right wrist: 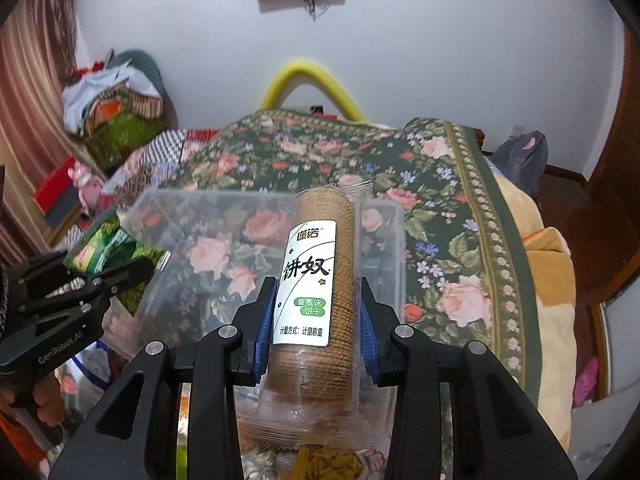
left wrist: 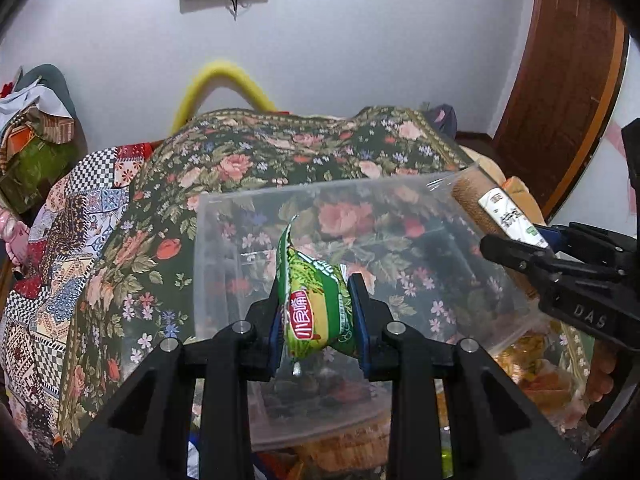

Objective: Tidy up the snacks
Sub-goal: 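Carry both snacks over the clear box and release them inside, then grasp the white-and-blue bag with the left tool while the right tool grasps the meatball bag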

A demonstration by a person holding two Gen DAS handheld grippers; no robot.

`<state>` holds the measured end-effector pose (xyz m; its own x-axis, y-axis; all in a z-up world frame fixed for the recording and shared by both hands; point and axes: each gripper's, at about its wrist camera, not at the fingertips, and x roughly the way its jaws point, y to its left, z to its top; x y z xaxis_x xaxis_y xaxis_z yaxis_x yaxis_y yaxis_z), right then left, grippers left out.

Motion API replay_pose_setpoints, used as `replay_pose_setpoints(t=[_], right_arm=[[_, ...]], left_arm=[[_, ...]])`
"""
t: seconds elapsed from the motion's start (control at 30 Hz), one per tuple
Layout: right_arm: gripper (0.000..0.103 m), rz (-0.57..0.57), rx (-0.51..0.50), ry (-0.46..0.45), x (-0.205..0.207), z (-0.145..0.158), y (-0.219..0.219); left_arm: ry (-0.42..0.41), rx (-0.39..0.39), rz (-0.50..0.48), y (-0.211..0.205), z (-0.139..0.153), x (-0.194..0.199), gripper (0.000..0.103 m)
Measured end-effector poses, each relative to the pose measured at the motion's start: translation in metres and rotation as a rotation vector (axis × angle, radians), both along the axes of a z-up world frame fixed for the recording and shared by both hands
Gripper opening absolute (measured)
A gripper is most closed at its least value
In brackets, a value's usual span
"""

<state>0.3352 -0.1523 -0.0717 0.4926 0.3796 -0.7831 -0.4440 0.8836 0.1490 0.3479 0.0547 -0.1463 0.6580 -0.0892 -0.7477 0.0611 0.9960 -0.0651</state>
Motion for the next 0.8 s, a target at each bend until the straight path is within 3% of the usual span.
replay_pose_setpoints(t=[0.23,0.37,0.5,0.8], right_arm=[[0.034,0.009,-0.028,0.073,0.009,-0.017,0.002],[0.034,0.013,-0.035,0.065,0.008,-0.013,0.002],[0.034,0.019,-0.034,0.026,0.001,0.0,-0.002],[0.034,0.018,0.011,-0.03,-0.026,0.032,-0.025]], left_arm=[[0.046,-0.017,-0.007,0.001,-0.01,0.005,0.029],[0.051,-0.017,-0.004,0.004,-0.007,0.003,0.03],[0.022,-0.044,-0.004,0.008,0.008,-0.008,0.03],[-0.053,-0.027,-0.007,0.019,0.052,-0.058,0.034]])
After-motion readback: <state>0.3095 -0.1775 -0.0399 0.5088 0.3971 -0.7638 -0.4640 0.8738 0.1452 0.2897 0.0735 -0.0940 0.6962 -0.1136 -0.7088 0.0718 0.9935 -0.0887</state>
